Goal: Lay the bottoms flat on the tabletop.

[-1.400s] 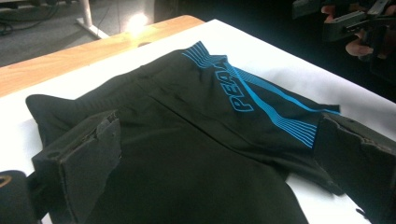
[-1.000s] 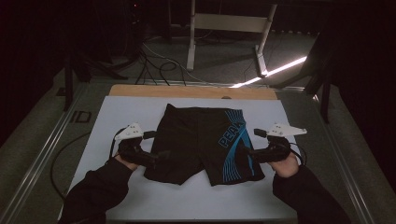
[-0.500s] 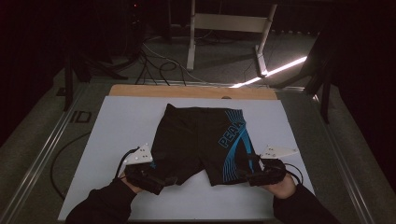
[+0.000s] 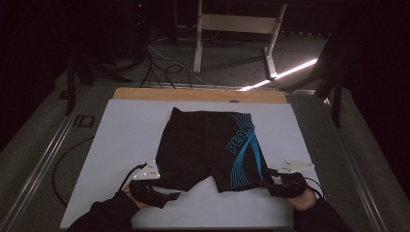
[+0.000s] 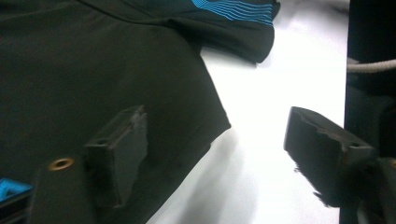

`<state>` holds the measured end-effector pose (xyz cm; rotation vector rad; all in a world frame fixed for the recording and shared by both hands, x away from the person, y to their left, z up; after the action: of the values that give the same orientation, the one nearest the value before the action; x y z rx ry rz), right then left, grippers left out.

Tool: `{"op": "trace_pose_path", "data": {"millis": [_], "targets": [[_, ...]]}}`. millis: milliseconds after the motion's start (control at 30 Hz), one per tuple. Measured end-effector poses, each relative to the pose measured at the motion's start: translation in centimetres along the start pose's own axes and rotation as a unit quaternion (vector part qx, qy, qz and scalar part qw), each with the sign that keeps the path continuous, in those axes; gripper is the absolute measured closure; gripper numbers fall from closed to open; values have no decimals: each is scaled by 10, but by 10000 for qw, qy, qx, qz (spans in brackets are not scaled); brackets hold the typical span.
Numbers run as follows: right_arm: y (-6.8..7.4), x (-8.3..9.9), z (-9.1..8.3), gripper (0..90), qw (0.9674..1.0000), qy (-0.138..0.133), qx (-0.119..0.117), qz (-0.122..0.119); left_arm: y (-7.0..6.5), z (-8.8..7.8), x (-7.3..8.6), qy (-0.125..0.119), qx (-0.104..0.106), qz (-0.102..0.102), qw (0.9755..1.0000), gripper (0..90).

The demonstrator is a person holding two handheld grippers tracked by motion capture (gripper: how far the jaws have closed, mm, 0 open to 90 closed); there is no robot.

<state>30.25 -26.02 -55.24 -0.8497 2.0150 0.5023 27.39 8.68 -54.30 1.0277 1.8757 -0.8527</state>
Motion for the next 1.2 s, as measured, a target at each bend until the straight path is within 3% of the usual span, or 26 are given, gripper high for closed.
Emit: {"op": "trace_pose_path", "data": {"millis": [133,200,267,400,433,667,767,833,867,967,1067,1133,1200], "targets": [[-1,8,6,472,9998,206,26,-8,-3,13,14,450,-154,461,9978,377],[-2,9,7,497,9997,248,37,-40,-1,14,14,477,-212,477,9975,398],[-1,6,8,521,9997,211,56,-57,4,19,14,552,-402,670,9954,420],[6,-2,10,522,9999,86,-23,-114,11,25,15,688,-499,785,9933,516],[10,-6,10,522,9998,41,-73,-157,14,28,16,753,-498,833,9924,578],[22,-19,8,513,9994,-175,-215,-214,18,25,-2,390,-508,720,9953,846],[28,-25,9,514,9989,-261,-345,-176,18,21,-10,226,-418,568,9973,859],[30,-27,9,514,9987,-296,-366,-203,18,21,-10,226,-418,568,9973,860],[35,-31,11,518,9980,-350,-452,-255,16,18,-15,95,-255,354,9990,860],[38,-33,14,528,9977,-338,-526,-274,11,15,-19,11,-11,215,9998,858],[39,-33,14,528,9976,-352,-544,-260,4,13,-22,8,183,343,9992,857],[38,-33,13,528,9976,-357,-546,-224,5,15,-19,121,70,459,9988,842],[38,-33,13,527,9976,-365,-543,-211,12,16,-12,296,-152,416,9986,768]]}}
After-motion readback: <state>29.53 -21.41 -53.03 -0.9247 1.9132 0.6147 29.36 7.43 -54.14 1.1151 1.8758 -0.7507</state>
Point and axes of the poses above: each handheld gripper's, and its own axes: z roughly forward along the jaws, x roughly out of its underside, y roughly to its left, the point moved 8 cm from there along z, roughly forward along the jaws, and after that the axes turned 11 degrees about -y, right-handed, at the moved point
